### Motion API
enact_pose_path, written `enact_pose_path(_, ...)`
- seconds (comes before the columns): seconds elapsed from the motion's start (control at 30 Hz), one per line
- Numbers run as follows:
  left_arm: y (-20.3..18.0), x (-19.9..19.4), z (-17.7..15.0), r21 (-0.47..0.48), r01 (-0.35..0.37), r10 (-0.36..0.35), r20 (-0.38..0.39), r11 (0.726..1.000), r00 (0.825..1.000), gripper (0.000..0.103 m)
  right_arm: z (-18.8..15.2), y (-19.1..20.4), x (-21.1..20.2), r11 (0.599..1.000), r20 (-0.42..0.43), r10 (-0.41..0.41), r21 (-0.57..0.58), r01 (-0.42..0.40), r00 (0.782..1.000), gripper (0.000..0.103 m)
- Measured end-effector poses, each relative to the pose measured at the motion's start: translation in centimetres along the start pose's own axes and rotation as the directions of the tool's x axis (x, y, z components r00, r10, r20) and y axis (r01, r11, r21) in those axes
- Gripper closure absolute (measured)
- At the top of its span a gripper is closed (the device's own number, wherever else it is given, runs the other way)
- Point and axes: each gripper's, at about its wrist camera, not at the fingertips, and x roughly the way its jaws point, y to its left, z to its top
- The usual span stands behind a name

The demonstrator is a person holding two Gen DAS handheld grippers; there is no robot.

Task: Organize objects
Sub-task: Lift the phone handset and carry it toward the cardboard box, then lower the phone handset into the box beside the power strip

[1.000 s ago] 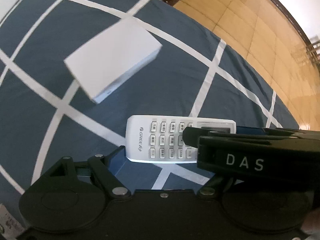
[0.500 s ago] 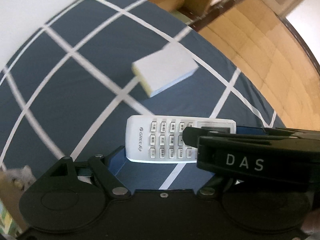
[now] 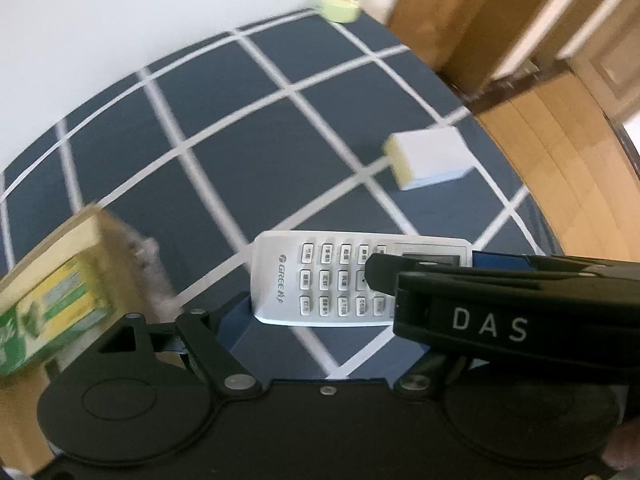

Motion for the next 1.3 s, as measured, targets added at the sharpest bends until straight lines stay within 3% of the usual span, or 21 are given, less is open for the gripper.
enact_pose_path(0.53,10.2,-6.0,-5.4,-0.257,-0.082,0.106,0.080,0.963,0.991,0.023,-3.0,12.4,0.5,0.957,-0.051,0.093,-0.270,-0.103,0.994,0.032)
enact_pose_path(0.97,18.5,-8.6,-12.0,-0.465,-0.138,0.182,0.052,0.875,0.982,0.024,-7.8,22.1,3.3,0.877,-0.171,0.135,-0.439,-0.198,0.976,0.032)
enact_pose_path(1.3,22.1,-6.1,-17.3,-0.559,-0.145,0.147,-0.041,0.816,0.988,0.024,-12.7,24.7,7.9,0.848,-0.297,0.084,-0.480,-0.225,0.951,0.032)
